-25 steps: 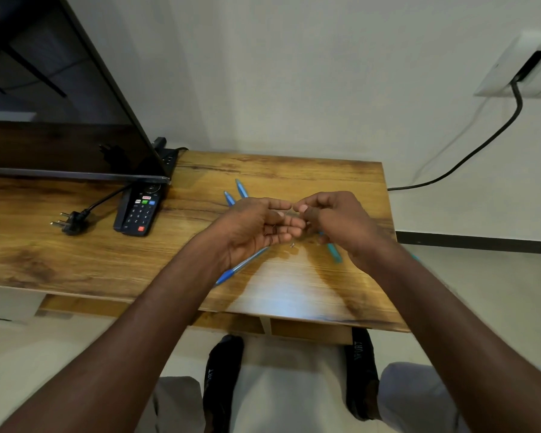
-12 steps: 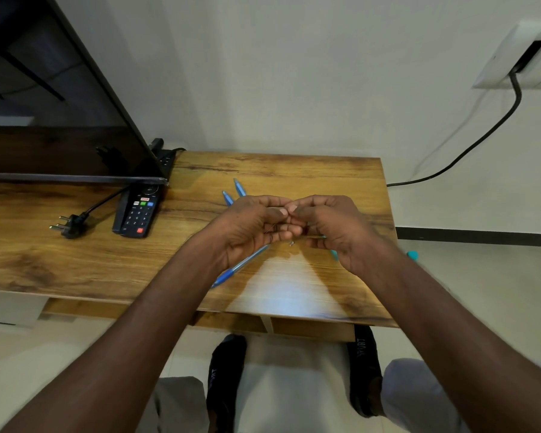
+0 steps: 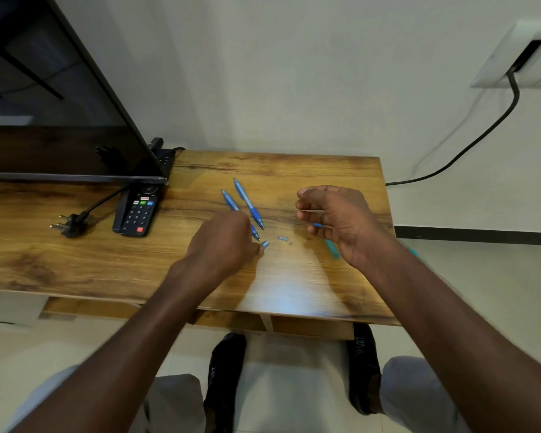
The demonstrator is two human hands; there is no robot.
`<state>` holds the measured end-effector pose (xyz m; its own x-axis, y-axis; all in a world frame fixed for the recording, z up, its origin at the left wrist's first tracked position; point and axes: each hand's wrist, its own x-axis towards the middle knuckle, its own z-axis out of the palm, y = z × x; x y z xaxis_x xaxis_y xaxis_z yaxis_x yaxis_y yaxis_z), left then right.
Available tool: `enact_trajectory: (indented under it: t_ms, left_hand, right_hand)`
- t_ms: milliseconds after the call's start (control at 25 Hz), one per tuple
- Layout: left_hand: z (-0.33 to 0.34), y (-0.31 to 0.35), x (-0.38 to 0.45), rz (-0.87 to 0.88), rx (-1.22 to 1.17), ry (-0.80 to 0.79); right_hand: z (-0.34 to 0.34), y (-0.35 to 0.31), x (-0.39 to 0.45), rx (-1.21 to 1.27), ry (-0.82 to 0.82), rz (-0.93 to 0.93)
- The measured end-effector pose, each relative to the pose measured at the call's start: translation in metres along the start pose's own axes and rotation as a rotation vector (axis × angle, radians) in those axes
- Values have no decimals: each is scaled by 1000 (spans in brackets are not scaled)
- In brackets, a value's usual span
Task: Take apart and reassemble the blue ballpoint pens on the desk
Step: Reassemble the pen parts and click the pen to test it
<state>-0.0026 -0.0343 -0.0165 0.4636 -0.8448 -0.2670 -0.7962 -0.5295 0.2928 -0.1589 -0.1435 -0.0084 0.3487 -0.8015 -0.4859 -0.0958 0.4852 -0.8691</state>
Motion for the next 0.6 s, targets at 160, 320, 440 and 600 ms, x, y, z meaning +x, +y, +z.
enact_trajectory:
  t_ms: [160,320,440,600]
  left_hand:
    - [6,8,-9,-15,46,10]
    - [4,4,-3,44,23,-22]
    - [-2,-2,1,118,-38,-41]
    - [-13,1,0,187,-437,-25]
  right_hand:
    - [2,1,-1,10,-14,-1]
    - [1,1,-1,26,-21,-7]
    - [1,-1,-2,10,8,-63]
    - [-1,-11,-4,60,40,-193]
